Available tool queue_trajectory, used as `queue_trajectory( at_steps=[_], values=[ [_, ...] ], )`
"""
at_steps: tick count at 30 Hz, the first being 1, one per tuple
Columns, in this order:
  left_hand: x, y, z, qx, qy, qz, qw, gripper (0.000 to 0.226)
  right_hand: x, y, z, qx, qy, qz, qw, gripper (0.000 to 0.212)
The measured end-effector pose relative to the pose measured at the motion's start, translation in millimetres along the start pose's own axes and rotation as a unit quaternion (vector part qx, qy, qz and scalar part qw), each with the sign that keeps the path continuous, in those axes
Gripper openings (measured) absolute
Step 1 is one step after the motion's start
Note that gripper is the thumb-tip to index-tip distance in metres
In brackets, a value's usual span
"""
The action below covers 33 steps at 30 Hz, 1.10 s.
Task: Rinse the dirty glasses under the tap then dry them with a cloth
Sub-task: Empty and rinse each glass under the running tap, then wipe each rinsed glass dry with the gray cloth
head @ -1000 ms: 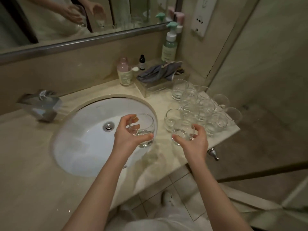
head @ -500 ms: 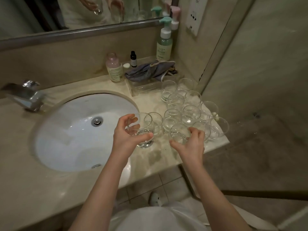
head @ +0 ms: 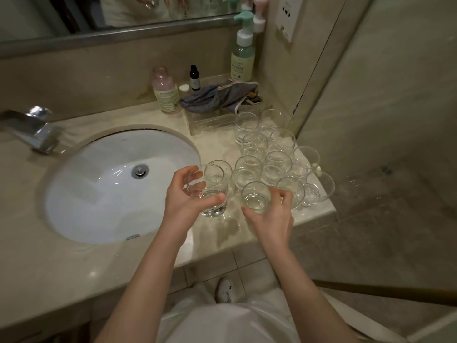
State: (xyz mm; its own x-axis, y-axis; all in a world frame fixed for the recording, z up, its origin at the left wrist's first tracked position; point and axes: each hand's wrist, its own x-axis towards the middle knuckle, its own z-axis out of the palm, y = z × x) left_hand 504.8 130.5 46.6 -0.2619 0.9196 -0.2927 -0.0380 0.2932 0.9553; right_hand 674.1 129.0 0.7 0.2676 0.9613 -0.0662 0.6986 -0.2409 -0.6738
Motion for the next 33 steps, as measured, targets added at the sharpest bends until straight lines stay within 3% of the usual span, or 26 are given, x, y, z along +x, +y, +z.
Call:
queue_trajectory(
  at_steps=[14,23,27,33],
  values=[
    [1,-5,-12,-0.001,-0.008,-0.012,1.0,0.092,0,4,9,0.005,0.007,0.016,1.0,0.076],
    [8,-3,-19,-0.01,-0.032,-0.017,0.999,0.091,4,2,4,-0.084,-0.04,0.039,0.995,0.082],
    [15,2,-24,-0.023,-0.044,-0.016,0.999,0.093,5,-4,-6,-0.089,-0.016,0.026,0.996,0.087],
    [33,9,-32,-0.034,-0.046,-0.015,0.998,0.093,24,-32,-18,0.013,0.02,-0.023,0.999,0.059]
  ],
)
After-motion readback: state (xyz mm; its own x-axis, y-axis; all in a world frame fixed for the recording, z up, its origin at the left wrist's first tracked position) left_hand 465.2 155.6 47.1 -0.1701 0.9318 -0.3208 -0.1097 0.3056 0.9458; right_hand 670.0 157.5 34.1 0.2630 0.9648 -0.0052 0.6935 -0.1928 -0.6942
